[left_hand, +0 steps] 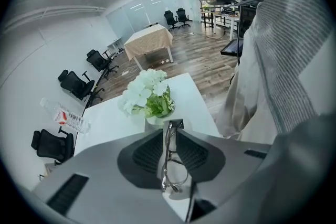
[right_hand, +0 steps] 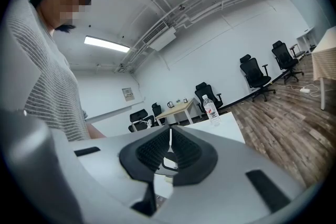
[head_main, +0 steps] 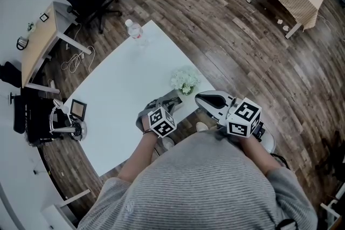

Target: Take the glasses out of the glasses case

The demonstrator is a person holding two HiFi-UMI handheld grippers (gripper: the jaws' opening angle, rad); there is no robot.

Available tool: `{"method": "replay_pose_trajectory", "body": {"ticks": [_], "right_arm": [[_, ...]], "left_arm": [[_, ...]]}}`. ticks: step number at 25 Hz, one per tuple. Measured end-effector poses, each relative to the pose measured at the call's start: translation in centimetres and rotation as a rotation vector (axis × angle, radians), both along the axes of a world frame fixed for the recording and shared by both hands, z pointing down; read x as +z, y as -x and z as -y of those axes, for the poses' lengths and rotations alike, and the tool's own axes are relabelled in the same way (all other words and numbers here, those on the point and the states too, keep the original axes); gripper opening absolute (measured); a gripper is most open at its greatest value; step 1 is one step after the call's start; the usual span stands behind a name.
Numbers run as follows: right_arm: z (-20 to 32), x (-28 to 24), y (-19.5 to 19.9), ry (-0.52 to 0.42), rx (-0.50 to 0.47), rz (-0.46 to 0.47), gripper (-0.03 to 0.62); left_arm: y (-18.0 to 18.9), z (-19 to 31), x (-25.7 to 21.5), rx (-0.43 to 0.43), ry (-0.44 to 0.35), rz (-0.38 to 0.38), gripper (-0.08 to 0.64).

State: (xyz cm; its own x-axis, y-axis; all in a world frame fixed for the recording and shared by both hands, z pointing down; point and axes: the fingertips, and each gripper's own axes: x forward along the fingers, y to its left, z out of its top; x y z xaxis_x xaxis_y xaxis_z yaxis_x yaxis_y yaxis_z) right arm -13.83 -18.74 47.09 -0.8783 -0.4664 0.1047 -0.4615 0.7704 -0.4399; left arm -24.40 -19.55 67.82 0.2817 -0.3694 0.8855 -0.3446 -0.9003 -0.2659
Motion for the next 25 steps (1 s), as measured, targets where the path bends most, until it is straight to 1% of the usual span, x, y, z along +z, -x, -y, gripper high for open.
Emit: {"method": "replay_pose_trajectory", "body": {"ticks": [9, 13, 17, 20, 25], "right_arm": [[-0.1, 0.2, -0.4, 0.010, 0.010, 0.007, 0.017], [0.1, 0.3, -0.8, 0.016, 0.014, 0.009, 0.017], [0.3, 0.4, -1.0, 0.021, 0.023, 0.010, 0.017], [0.3, 0.4, -1.2, 0.025, 0.028, 0.012, 0.017], [0.2, 0.6, -1.6, 0.030, 0.041, 0.015, 0.017]], "left_arm": [[0.6, 0.0, 1.2, 0.001, 0.012, 0.057, 0.083], [0.8, 0.3, 2.0, 0.008, 0.001, 0.101, 0.081], [1.1, 0.6, 3.1, 0.026, -0.019, 0.163, 0.075], [1.6, 0.6, 3.5, 0.019, -0.020, 0.200, 0.069], [1.9, 0.7, 4.1, 0.016, -0.019, 0.226, 0.066]]}}
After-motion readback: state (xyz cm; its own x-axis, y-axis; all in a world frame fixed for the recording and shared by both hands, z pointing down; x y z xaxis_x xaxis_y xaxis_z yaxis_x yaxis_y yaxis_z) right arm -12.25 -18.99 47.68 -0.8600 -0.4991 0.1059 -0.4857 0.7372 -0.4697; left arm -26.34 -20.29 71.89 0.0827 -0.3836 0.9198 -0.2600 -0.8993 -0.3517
